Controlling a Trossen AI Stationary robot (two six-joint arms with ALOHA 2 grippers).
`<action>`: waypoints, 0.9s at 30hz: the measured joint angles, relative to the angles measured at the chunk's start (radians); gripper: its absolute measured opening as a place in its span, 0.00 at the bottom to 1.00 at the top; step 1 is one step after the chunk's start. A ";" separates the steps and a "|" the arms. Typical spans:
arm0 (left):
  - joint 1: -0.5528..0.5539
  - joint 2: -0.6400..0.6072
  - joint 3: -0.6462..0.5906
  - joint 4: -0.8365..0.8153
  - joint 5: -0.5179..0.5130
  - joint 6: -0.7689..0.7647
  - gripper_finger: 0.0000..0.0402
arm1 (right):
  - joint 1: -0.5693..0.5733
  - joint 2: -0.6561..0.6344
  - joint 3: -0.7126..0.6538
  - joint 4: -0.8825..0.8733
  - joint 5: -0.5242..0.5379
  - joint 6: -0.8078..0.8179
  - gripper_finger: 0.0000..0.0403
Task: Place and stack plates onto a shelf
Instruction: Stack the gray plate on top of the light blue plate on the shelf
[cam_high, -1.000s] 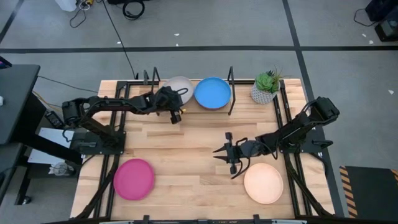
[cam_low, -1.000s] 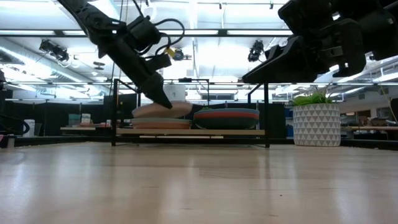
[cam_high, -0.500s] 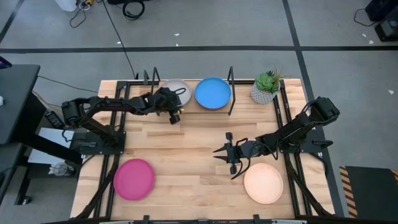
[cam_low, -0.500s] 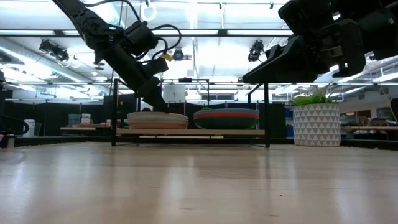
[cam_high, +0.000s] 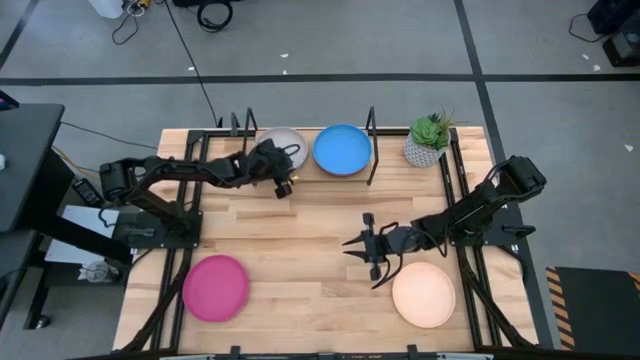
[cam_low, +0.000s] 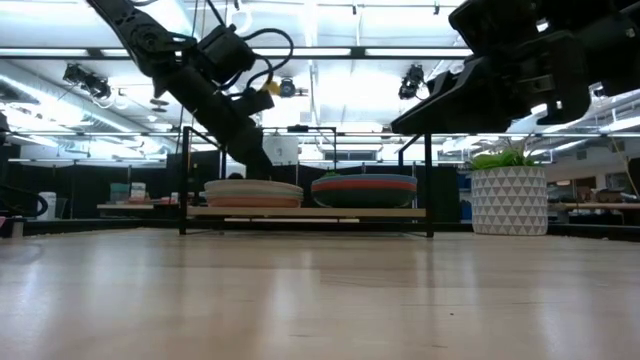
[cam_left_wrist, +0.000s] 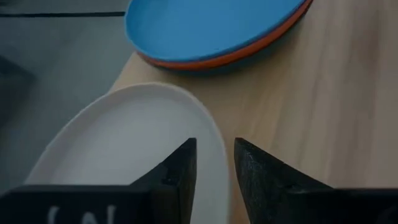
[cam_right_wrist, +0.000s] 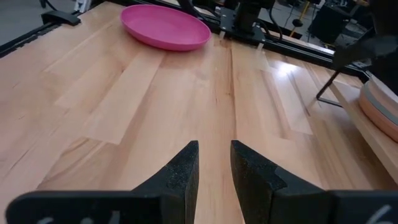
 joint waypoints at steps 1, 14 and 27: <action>-0.016 0.000 0.000 -0.007 -0.042 0.011 0.28 | 0.002 0.000 0.000 -0.001 0.000 0.000 0.25; -0.172 0.011 0.000 -0.123 -0.421 0.081 0.27 | 0.003 0.000 0.000 -0.006 0.000 0.008 0.25; -0.172 -0.012 0.001 -0.131 -0.395 0.054 0.27 | 0.002 0.000 0.000 -0.005 0.001 0.003 0.25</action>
